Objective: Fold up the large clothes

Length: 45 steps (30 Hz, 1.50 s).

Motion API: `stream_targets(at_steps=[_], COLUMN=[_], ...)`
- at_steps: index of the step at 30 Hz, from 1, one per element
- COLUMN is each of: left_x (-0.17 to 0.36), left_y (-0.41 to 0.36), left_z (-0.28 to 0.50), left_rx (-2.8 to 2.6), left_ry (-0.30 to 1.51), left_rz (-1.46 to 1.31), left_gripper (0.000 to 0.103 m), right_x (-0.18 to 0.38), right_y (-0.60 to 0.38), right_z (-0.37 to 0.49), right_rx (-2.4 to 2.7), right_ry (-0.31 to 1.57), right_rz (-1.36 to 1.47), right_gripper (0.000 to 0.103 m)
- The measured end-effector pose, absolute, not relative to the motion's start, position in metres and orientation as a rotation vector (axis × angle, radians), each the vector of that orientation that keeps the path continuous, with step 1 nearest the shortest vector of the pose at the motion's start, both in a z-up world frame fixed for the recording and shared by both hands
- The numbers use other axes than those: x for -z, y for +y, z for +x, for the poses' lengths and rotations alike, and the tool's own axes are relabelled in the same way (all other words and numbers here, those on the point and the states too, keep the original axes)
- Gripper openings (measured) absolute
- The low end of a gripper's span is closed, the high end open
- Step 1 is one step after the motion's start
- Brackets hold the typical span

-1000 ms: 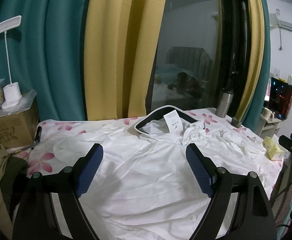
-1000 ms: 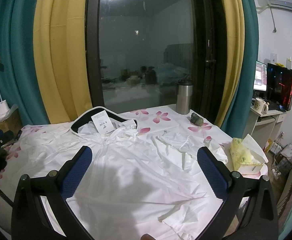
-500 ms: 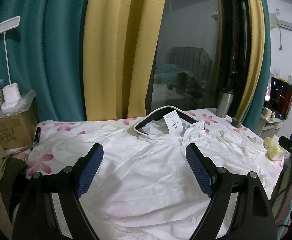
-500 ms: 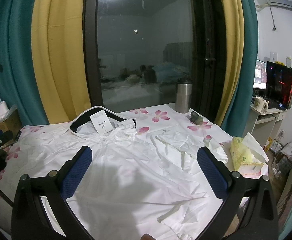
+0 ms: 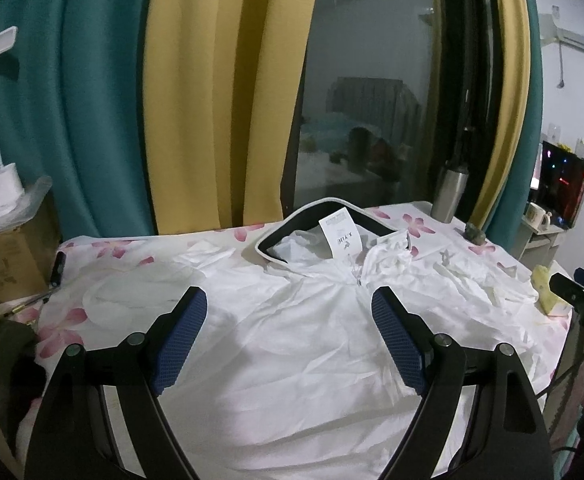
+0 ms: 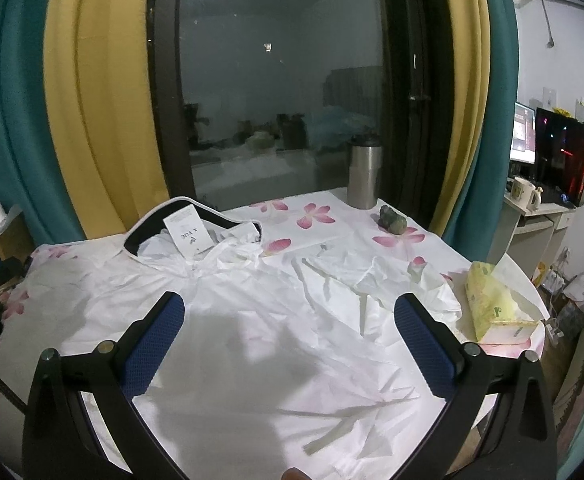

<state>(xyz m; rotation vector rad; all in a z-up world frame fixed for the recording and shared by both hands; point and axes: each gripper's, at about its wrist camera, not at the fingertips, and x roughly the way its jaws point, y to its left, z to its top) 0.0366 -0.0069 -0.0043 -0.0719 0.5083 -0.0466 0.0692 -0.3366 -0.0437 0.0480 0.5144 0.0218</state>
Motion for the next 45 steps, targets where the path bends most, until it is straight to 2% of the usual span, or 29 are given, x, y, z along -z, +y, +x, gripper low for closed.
stream_targets(at_steps=[17, 19, 24, 26, 28, 33, 35, 37, 40, 45], left_x=[0.04, 0.045, 0.059, 0.066, 0.072, 0.086, 0.091, 0.094, 0.096, 0.091], left_y=[-0.038, -0.038, -0.035, -0.032, -0.028, -0.012, -0.006, -0.001, 0.004, 0.01], left_z=[0.11, 0.119, 0.141, 0.15, 0.156, 0.171, 0.176, 0.179, 0.181, 0.178], left_rx=[0.048, 0.043, 0.026, 0.014, 0.001, -0.041, -0.054, -0.058, -0.056, -0.043], left_ry=[0.649, 0.666, 0.712, 0.736, 0.753, 0.794, 0.809, 0.815, 0.817, 0.797], left_rz=[-0.027, -0.028, -0.037, -0.043, -0.049, -0.069, -0.074, -0.081, -0.088, -0.098], left_gripper=[0.087, 0.087, 0.087, 0.087, 0.087, 0.087, 0.087, 0.087, 0.087, 0.087], right_x=[0.089, 0.095, 0.109, 0.116, 0.125, 0.144, 0.149, 0.153, 0.15, 0.119], right_y=[-0.434, -0.441, -0.43, -0.42, -0.412, -0.396, -0.391, -0.387, -0.385, -0.385], right_z=[0.154, 0.169, 0.208, 0.227, 0.241, 0.271, 0.28, 0.287, 0.288, 0.275], right_rx=[0.026, 0.004, -0.058, -0.088, -0.115, -0.148, -0.144, -0.143, -0.137, -0.118], right_ry=[0.658, 0.69, 0.755, 0.781, 0.808, 0.856, 0.873, 0.883, 0.865, 0.768], right_rz=[0.099, 0.096, 0.012, -0.026, -0.051, -0.1, -0.117, -0.127, -0.138, -0.119], right_gripper=[0.103, 0.095, 0.088, 0.083, 0.072, 0.065, 0.055, 0.025, 0.008, 0.005])
